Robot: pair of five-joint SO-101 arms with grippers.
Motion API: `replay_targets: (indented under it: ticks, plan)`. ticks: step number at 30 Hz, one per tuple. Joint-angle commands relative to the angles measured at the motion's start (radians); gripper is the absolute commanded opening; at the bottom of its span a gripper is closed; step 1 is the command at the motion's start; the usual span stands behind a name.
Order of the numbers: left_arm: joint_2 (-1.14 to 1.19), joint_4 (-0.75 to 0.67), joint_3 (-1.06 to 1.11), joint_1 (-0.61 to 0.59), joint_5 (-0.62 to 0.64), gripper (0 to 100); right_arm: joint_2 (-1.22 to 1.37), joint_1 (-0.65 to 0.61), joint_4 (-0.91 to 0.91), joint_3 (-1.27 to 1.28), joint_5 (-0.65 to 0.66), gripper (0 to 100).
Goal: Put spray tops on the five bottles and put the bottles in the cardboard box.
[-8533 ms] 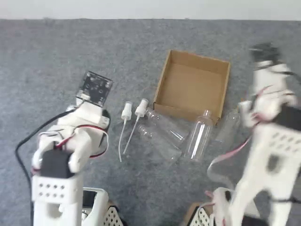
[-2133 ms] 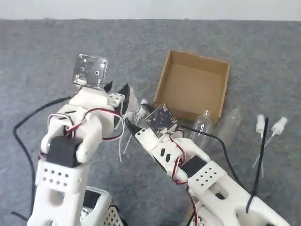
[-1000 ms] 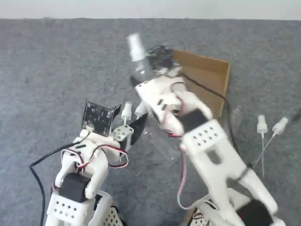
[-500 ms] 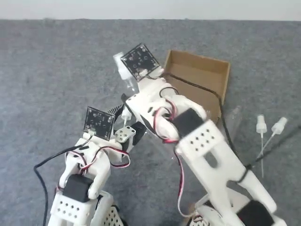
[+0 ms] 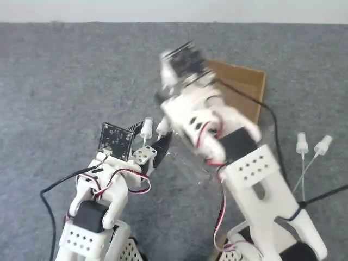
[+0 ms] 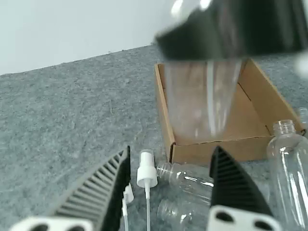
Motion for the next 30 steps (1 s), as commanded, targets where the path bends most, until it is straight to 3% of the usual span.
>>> replay_targets:
  ticks: [1, 9, 19, 24, 30]
  plan:
    - [-0.023, -0.032, -0.007, -0.005, -0.006, 17, -0.018, 0.120, -0.147, -0.055, -0.003, 0.6]
    - [-0.025, -0.032, 0.013, -0.006, -0.006, 1, 0.254, 0.240, -0.472, -0.029, -0.009, 0.6]
    - [-0.025, -0.032, 0.028, -0.006, -0.006, 1, 0.526, 0.255, -0.743, -0.035, -0.011, 0.6]
    - [-0.025, -0.032, 0.028, -0.006, -0.006, 1, 0.601, 0.260, -0.774, -0.037, -0.100, 0.6]
    - [-0.025, -0.032, 0.028, -0.006, -0.006, 1, 0.685, 0.266, -0.851, -0.035, -0.101, 0.6]
